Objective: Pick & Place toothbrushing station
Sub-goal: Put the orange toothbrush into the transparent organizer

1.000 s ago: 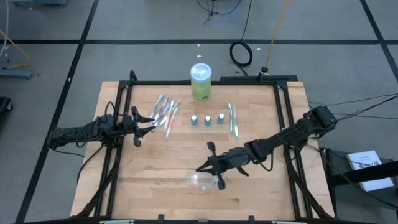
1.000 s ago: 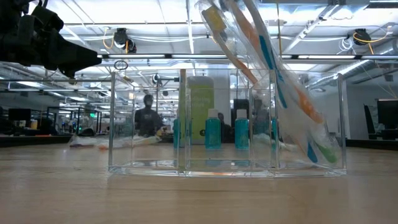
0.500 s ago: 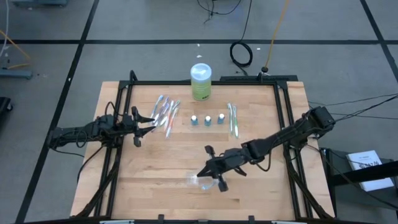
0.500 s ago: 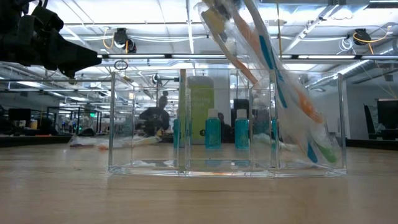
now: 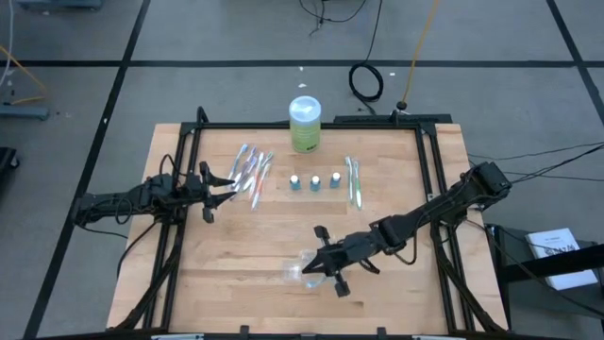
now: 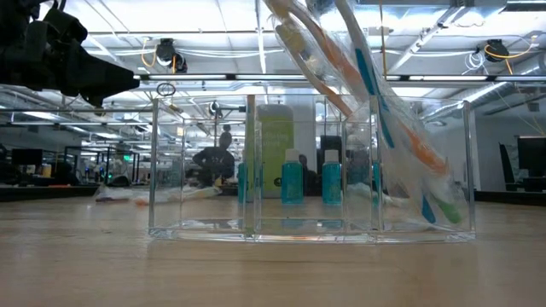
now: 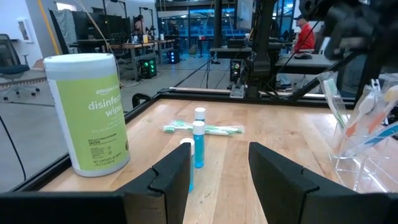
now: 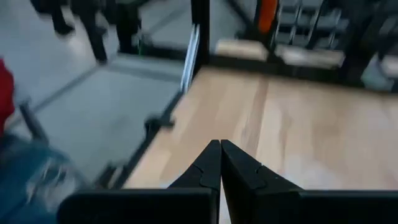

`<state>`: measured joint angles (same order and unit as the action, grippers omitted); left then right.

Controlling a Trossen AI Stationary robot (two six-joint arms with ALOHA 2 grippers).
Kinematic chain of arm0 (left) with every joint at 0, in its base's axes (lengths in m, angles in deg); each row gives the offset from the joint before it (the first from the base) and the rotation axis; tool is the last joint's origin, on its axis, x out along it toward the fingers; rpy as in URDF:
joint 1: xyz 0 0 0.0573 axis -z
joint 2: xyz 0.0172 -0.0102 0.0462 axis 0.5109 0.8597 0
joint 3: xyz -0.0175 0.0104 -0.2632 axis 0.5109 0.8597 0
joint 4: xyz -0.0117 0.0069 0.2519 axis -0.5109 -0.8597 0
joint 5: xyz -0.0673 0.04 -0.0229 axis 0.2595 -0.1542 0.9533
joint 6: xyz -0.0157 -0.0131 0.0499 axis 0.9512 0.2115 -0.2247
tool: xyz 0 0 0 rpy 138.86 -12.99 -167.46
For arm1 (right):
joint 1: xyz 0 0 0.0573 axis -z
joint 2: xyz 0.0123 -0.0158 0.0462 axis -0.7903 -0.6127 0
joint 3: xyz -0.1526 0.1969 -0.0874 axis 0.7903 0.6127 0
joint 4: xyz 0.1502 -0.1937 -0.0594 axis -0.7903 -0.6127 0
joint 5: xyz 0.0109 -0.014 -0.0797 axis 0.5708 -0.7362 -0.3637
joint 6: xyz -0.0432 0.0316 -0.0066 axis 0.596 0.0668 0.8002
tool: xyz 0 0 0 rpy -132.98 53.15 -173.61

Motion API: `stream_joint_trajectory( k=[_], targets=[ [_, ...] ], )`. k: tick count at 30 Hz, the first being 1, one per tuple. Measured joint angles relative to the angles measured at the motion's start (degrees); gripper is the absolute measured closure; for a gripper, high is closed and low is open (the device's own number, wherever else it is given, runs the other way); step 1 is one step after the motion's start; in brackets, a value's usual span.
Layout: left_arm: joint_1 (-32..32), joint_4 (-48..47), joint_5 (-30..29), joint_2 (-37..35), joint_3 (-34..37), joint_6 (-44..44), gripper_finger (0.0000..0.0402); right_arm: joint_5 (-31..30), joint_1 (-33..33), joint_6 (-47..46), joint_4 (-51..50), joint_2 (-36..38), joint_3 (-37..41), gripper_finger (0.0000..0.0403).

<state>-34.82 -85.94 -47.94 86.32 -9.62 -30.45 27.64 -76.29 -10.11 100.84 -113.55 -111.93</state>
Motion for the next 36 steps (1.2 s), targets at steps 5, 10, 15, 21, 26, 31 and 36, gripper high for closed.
stream_joint_trajectory(
  k=[5, 10, 15, 21, 26, 31, 36],
  targets=[
    [0.00, 0.00, 0.00, -0.02, -0.01, 0.02, 0.0236, 0.26, 3.82, -1.09, 0.33, -0.04, -0.08, 0.0403],
    [0.00, 0.00, 0.00, 0.00, -0.01, 0.00, 0.0236, 0.51, 6.01, -2.36, -2.08, -0.07, -0.08, 0.0403],
    [0.00, 0.00, 0.00, -0.02, -0.01, -0.01, 0.0236, 5.69, 5.92, -5.36, -4.23, -0.05, -0.06, 0.0403],
    [0.00, 0.00, 0.00, -0.02, -0.01, -0.01, 0.0236, 6.20, 5.55, -6.85, -8.88, -0.07, -0.04, 0.0403],
    [0.00, 0.00, 0.00, -0.01, -0.01, 0.00, 0.0236, 5.95, 5.23, -5.45, -6.84, 0.19, -0.02, 0.0403],
    [0.00, 0.00, 0.00, -0.02, -0.01, 0.02, 0.0236, 6.05, 5.23, -4.25, -0.91, 0.76, -0.02, 0.0403],
    [0.00, 0.00, 0.00, -0.02, -0.01, 0.02, 0.0236, 7.43, 5.24, -5.54, -2.08, 0.12, -0.84, 0.0403]
  ],
)
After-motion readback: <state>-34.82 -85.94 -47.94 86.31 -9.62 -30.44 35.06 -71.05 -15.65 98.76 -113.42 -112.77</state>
